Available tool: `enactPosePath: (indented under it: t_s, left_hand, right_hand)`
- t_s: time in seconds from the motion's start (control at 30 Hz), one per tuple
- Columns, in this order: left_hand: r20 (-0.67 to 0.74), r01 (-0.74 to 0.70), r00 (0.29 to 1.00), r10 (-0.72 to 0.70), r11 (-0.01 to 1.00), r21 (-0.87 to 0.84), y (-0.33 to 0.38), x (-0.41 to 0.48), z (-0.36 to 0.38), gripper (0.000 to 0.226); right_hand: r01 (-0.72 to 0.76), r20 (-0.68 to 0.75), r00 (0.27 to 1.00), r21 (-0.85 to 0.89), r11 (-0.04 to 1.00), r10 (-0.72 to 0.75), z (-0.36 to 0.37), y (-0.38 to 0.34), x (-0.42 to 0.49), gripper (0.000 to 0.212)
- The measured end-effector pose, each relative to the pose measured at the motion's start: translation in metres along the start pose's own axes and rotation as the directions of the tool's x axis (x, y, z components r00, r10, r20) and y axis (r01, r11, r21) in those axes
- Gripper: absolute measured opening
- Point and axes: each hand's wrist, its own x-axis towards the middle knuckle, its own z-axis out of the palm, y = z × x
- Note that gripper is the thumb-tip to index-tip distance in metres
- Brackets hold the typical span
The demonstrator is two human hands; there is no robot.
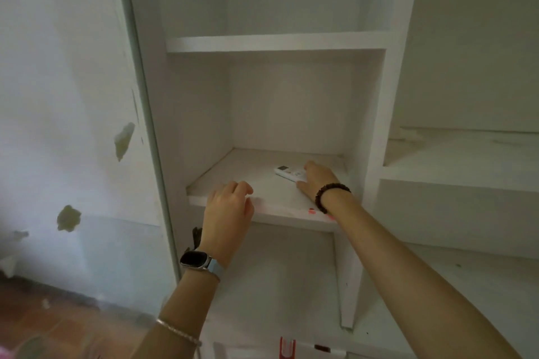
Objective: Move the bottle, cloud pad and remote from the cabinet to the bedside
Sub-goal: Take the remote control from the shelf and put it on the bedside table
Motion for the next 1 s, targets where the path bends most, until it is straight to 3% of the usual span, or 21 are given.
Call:
enactPosePath:
  t_s: [0.3, 0.57, 1.0]
  left_hand:
    - [0.018, 0.015, 1.000, -0.014, 0.999, -0.047, 0.008, 0.023, 0.008, 0.017]
    - [0.165, 0.152, 0.977, -0.138, 0.985, -0.077, 0.019, 0.038, 0.020, 0.049]
    - [0.044, 0.070, 0.997, -0.059, 0.954, -0.292, 0.025, -0.021, 0.001, 0.045]
  right_hand:
    - [0.048, -0.056, 0.997, 0.075, 0.996, -0.044, 0.001, 0.003, 0.009, 0.037]
    - [0.216, -0.175, 0.967, 0.165, 0.962, -0.187, -0.014, 0.006, -0.040, 0.045]
    - [0.272, -0.205, 0.949, 0.146, 0.951, -0.240, -0.015, -0.003, -0.122, 0.049]
